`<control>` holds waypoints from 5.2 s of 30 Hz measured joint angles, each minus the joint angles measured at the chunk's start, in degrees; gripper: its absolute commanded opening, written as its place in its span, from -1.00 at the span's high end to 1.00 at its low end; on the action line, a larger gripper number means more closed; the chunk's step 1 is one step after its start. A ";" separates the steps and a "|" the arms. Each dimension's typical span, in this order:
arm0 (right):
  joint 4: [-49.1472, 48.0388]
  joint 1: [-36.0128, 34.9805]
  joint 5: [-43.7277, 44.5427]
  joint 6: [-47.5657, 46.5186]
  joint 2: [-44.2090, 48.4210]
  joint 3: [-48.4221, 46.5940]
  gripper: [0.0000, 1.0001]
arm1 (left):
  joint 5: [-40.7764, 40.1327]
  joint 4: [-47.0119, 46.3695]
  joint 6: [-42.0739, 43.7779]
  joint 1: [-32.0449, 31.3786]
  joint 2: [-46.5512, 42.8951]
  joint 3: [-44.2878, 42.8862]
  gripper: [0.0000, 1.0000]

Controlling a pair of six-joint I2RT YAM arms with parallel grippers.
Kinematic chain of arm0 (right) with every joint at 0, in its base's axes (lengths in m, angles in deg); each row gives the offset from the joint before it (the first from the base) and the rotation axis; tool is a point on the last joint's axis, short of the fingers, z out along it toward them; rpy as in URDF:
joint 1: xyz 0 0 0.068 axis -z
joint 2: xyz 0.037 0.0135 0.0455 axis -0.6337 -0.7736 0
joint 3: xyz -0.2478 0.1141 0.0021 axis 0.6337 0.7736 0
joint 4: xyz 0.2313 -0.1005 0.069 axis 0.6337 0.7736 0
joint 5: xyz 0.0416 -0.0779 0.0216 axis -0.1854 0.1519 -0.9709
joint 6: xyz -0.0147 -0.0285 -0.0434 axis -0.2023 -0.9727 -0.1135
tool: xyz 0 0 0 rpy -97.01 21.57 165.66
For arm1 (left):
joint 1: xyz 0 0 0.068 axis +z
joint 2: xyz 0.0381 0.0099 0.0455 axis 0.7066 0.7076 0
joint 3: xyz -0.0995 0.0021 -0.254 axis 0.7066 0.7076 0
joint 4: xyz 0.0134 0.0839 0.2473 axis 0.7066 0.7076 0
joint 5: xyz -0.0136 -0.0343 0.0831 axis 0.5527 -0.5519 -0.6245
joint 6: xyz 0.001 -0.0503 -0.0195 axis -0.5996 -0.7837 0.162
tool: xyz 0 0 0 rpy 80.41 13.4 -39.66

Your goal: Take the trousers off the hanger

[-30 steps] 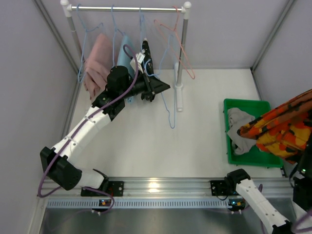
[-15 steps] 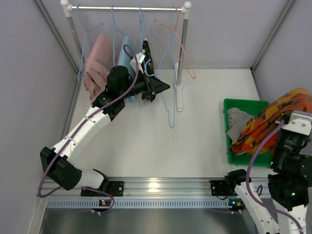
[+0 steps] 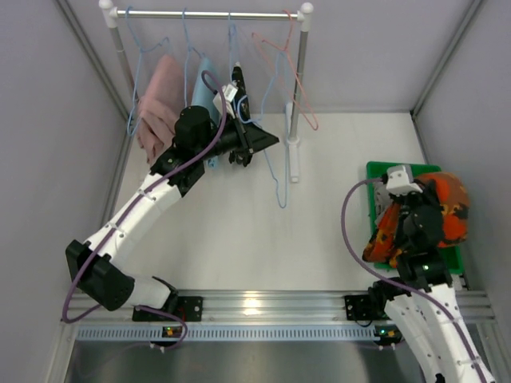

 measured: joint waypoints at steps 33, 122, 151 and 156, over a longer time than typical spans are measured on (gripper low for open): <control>17.07 32.46 -58.58 12.85 -34.27 -22.51 -0.99 | -0.39 3.39 7.04 -3.19 -1.14 -3.63 1.00; 11.30 -18.67 -63.12 78.73 -24.59 -39.87 1.00 | -43.25 6.34 31.36 -2.38 -10.60 -11.52 -0.98; 4.20 -20.39 -42.95 73.92 -75.10 -77.48 1.00 | -54.10 19.10 35.67 13.79 -15.34 -14.69 -0.98; 3.37 -20.41 -41.38 73.99 -83.45 -84.30 1.00 | -51.19 24.11 34.71 14.80 -14.75 -14.71 -0.98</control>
